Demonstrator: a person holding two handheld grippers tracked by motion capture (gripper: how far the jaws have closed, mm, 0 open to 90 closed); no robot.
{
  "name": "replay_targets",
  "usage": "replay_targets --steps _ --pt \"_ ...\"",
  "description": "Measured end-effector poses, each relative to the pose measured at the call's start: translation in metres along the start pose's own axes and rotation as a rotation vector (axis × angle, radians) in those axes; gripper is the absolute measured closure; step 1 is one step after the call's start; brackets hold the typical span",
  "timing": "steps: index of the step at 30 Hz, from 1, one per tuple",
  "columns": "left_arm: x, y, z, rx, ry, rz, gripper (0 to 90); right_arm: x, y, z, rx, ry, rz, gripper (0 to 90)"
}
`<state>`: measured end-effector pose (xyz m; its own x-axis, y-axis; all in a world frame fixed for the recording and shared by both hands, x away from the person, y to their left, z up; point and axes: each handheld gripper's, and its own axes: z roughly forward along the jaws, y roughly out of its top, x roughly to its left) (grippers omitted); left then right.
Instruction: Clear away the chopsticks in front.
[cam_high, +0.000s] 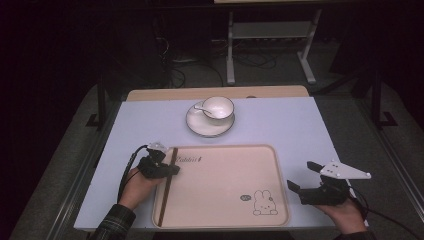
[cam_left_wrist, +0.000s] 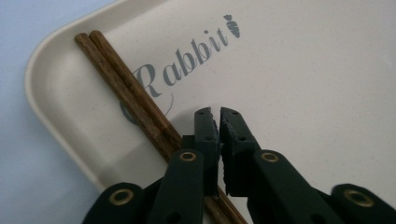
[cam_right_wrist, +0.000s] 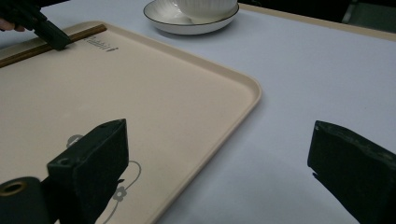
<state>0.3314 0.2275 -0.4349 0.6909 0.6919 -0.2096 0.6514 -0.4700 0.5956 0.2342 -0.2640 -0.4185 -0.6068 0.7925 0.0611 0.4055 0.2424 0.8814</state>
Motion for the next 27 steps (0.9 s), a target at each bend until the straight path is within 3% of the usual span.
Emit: replay_targets --steps 9,14,22,27 --pt "-0.009 0.000 -0.017 -0.090 -0.019 0.056 74.9 0.000 0.000 0.000 0.001 0.001 0.001 4.6" --pt "-0.013 -0.009 -0.035 -0.159 -0.012 0.077 61.5 0.000 0.000 0.000 0.001 0.003 0.000 4.6" --pt "-0.008 -0.031 -0.059 -0.262 0.035 0.039 37.8 0.001 0.000 0.000 -0.004 0.005 -0.004 4.6" --pt "-0.004 -0.046 -0.070 -0.303 0.066 0.027 29.4 0.001 0.001 0.001 -0.008 0.009 -0.004 4.6"
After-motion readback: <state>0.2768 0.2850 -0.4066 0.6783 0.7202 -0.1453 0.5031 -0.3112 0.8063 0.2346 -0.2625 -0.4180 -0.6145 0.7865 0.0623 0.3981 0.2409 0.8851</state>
